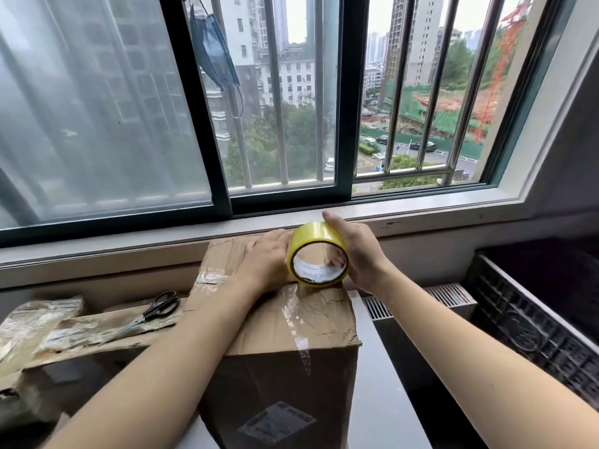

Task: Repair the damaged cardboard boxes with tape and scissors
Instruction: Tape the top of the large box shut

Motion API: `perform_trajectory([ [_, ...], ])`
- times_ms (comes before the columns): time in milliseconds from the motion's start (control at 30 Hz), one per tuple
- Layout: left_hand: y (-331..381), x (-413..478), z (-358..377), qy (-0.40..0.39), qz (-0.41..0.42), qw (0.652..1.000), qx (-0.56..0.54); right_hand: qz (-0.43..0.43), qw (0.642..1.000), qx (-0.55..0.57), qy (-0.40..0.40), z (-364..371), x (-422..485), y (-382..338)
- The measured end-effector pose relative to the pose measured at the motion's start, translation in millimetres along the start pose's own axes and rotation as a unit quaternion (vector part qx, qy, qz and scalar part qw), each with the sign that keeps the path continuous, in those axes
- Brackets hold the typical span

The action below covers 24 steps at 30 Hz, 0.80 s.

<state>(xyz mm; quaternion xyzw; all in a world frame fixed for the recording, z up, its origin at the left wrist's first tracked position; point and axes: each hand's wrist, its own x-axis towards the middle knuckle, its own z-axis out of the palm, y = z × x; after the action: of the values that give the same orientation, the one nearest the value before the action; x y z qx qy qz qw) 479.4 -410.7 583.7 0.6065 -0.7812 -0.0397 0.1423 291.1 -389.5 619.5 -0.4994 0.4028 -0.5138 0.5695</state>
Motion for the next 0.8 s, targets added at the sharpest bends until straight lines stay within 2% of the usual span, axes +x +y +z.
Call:
perform_trajectory([
  [133, 3, 1, 1, 0.031, -0.035, 0.998, -0.041, -0.052, 0.993, -0.107, -0.012, -5, 3, -18],
  [300, 6, -2, 0, 0.032, -0.033, 0.998, -0.044, -0.084, 0.965, -0.247, -0.003, -30, 5, -40],
  [433, 9, -4, 0, 0.047, -0.022, 0.998, -0.033, -0.082, 0.963, -0.256, -0.003, -48, 6, -31],
  [533, 4, -5, 3, 0.051, -0.013, 0.998, -0.029, -0.094, 0.935, -0.342, -0.028, -58, 3, -26],
  [600, 3, -6, 3, 0.046, -0.02, 0.999, -0.021, -0.086, 0.936, -0.341, -0.018, -66, 1, -14],
  [800, 27, -9, -12, -0.012, -0.067, 0.998, -0.003, -0.033, 0.974, -0.222, 0.009, -78, -11, 36],
])
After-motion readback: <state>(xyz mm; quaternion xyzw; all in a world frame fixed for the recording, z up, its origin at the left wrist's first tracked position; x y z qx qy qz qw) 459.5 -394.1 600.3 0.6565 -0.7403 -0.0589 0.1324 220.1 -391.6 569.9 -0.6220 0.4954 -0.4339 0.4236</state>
